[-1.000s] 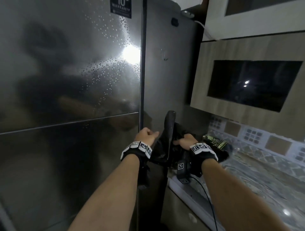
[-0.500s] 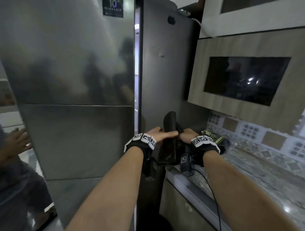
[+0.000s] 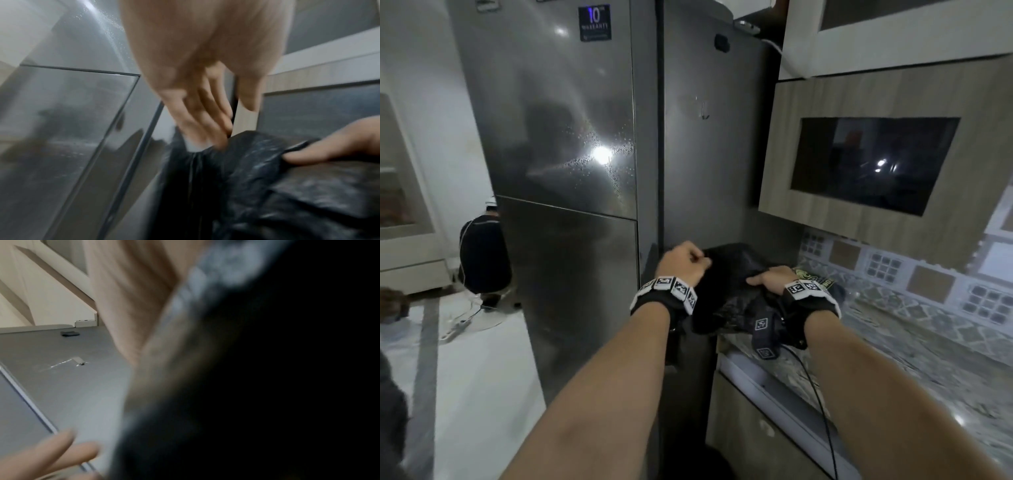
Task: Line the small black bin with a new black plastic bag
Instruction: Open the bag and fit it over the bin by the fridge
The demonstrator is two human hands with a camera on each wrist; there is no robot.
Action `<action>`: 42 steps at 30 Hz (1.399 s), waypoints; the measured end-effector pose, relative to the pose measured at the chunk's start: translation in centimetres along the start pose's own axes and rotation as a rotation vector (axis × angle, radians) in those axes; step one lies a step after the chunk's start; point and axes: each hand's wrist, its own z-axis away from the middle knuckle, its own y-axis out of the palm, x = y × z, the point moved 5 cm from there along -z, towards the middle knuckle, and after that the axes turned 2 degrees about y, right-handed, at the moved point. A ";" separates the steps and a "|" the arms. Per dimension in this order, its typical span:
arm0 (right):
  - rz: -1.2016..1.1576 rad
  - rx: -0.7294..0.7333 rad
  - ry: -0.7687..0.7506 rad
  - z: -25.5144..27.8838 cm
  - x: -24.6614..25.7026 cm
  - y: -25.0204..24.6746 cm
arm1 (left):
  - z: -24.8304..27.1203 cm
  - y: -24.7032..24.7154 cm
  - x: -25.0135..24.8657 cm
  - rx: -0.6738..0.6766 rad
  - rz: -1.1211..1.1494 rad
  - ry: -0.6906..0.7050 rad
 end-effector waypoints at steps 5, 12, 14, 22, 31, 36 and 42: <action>-0.395 0.211 0.006 -1.6 0.9 4.2 | 0.5 4.6 -0.4 0.480 0.088 -0.113; -0.335 0.266 -0.029 -0.7 0.5 3.9 | -1.1 3.3 1.6 0.410 0.173 -0.114; -0.083 0.261 -0.061 -0.5 0.5 3.7 | -1.0 3.0 1.3 0.429 0.185 -0.121; 0.381 0.083 -0.137 -0.9 -0.1 2.4 | -1.3 -0.4 4.0 0.318 0.062 -0.207; 0.495 0.008 -0.092 -3.5 -3.3 3.7 | -1.2 -0.2 9.9 0.341 -0.273 -0.223; 0.507 0.035 -0.114 -5.5 -6.0 7.2 | -0.5 2.6 13.4 0.375 -0.276 -0.313; 0.417 0.069 0.013 -8.0 -9.7 11.7 | 0.3 8.0 18.8 0.441 -0.078 -0.423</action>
